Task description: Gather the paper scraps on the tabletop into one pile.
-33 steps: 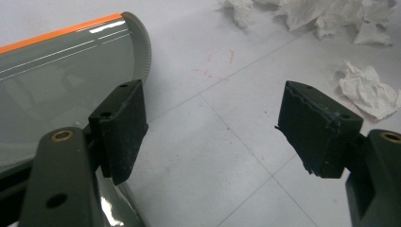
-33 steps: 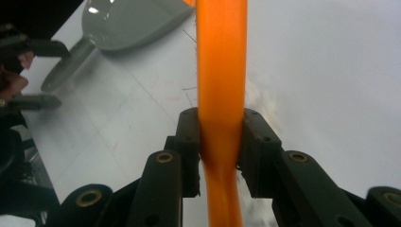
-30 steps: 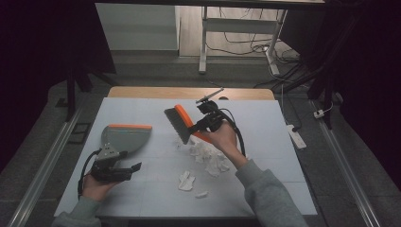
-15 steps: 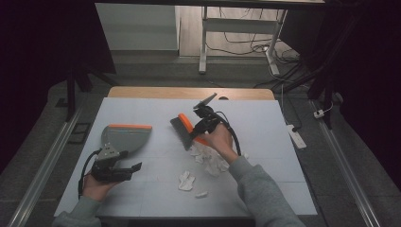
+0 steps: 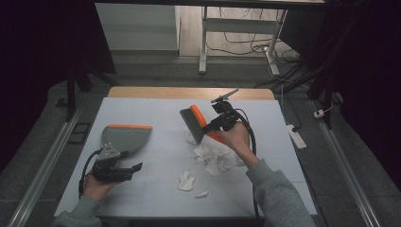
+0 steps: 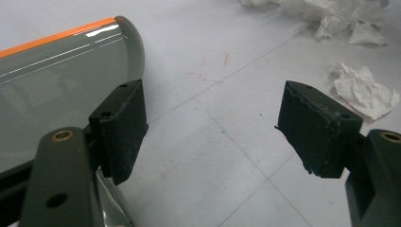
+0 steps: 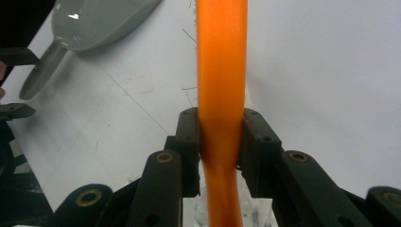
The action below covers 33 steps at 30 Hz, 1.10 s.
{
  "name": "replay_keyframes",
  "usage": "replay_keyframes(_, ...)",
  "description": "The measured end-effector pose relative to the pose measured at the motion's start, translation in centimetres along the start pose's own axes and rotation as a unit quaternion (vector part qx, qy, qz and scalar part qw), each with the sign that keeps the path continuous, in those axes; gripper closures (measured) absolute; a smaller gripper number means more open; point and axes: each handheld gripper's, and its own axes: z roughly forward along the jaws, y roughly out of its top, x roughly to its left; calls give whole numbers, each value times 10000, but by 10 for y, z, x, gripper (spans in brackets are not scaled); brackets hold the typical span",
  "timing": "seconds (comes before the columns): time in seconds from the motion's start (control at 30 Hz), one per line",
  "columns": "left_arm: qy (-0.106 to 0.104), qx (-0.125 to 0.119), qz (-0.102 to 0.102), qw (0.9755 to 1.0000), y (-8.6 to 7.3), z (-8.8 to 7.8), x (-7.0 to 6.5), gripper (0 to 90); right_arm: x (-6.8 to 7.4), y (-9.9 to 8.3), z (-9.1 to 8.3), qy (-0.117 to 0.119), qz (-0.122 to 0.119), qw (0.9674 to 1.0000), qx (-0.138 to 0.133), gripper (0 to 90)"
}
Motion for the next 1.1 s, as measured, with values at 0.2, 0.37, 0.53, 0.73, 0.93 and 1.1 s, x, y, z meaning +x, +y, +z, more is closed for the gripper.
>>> replay_keyframes(0.2,9,22,11,10000,0,1,0,253,-1,-4,-24,65,-132,9989,-444,711)
replay_keyframes(0.37,10,34,13,10000,0,2,0,253,10,-6,-38,246,-337,9970,-653,711)
replay_keyframes(0.53,15,28,14,10000,0,1,0,253,25,-11,-39,352,-543,9966,-517,711)
replay_keyframes(0.73,8,31,15,10000,0,1,0,253,43,-36,-25,604,-862,9944,14,711)
replay_keyframes(0.93,16,39,7,10000,0,2,-1,253,66,-67,-8,811,-1283,9861,671,711)
replay_keyframes(1.1,27,35,-7,10000,0,1,0,253,83,-88,9,958,-1577,9765,1110,711)
